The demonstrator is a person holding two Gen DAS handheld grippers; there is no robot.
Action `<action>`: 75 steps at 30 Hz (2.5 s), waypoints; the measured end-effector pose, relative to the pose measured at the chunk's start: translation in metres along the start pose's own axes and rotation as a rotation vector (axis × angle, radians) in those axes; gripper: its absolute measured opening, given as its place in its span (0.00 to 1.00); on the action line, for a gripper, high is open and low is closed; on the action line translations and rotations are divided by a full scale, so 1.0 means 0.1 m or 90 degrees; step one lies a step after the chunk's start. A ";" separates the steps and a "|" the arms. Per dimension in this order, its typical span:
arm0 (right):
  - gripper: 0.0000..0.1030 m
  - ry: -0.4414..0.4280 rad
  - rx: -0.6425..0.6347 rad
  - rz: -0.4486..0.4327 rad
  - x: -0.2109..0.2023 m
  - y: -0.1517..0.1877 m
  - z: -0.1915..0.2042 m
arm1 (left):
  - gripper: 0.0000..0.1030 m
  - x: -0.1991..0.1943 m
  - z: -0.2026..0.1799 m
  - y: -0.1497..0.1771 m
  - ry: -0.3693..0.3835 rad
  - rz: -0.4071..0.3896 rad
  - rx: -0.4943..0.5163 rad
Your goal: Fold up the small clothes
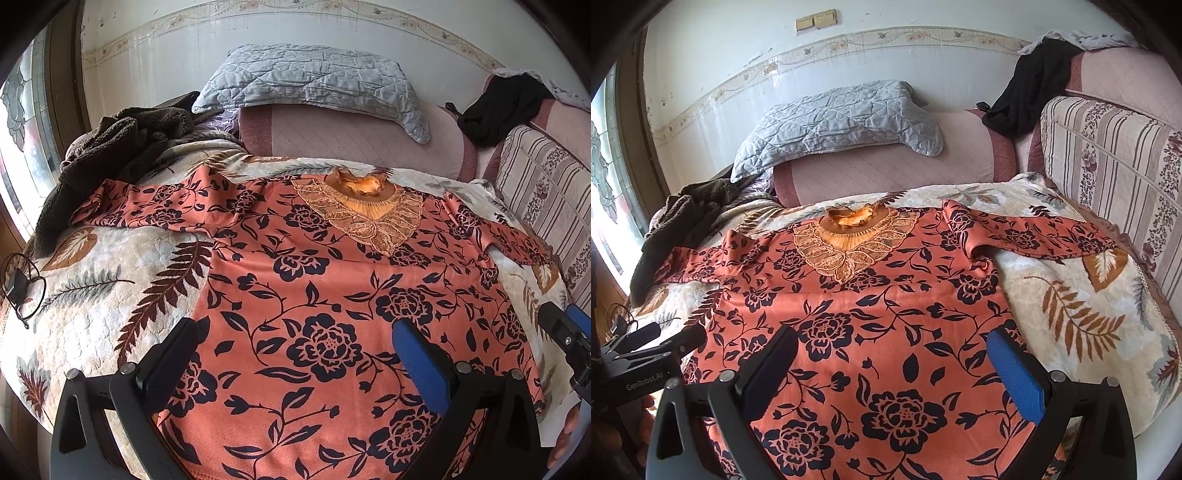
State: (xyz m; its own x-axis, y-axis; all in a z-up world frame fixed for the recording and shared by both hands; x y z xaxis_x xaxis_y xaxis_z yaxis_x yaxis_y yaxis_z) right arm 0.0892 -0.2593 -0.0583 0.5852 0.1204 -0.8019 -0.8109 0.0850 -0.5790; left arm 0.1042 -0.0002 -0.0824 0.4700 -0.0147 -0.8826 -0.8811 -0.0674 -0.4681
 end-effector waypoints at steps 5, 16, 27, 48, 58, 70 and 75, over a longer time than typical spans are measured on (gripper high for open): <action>1.00 0.001 0.004 0.001 0.04 -0.02 -0.01 | 1.00 0.02 0.00 -0.03 0.002 -0.001 -0.004; 1.00 -0.126 0.093 0.049 0.21 -0.17 -0.48 | 1.00 0.25 0.09 -0.12 0.004 0.001 -0.014; 0.98 -0.252 0.478 0.002 0.78 -0.59 -2.91 | 1.00 0.66 0.42 -0.45 0.009 -0.026 -0.066; 0.06 -0.010 0.537 0.016 1.55 -1.72 -4.23 | 1.00 0.80 0.87 -0.58 -0.006 -0.047 -0.125; 0.06 -0.137 0.096 -0.108 0.26 -3.06 -0.85 | 1.00 0.48 1.28 -0.57 0.003 -0.101 -0.178; 0.85 -0.309 0.066 0.225 2.35 -1.42 1.07 | 1.00 0.50 1.51 -0.54 0.031 -0.084 -0.212; 0.85 -0.376 0.095 0.170 1.80 -1.10 0.62 | 1.00 0.50 1.41 -0.54 0.067 -0.078 -0.194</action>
State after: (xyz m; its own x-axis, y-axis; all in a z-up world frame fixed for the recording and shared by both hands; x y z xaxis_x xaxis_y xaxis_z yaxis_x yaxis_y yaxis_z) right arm 0.2837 -0.1858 -0.1301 0.2989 0.6750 -0.6745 -0.9443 0.1074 -0.3110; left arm 0.1680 0.1434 -0.1079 0.5886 -0.0888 -0.8035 -0.7684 -0.3704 -0.5219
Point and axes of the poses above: each gripper's, at about its wrist camera, not at the fingertips, and x roughly the way its jaws point, z to its left, y to its underside, the point moved 5 cm from there along x, roughly the way its jaws point, and after that the axes turned 15 degrees about z, right-handed, at the moved point
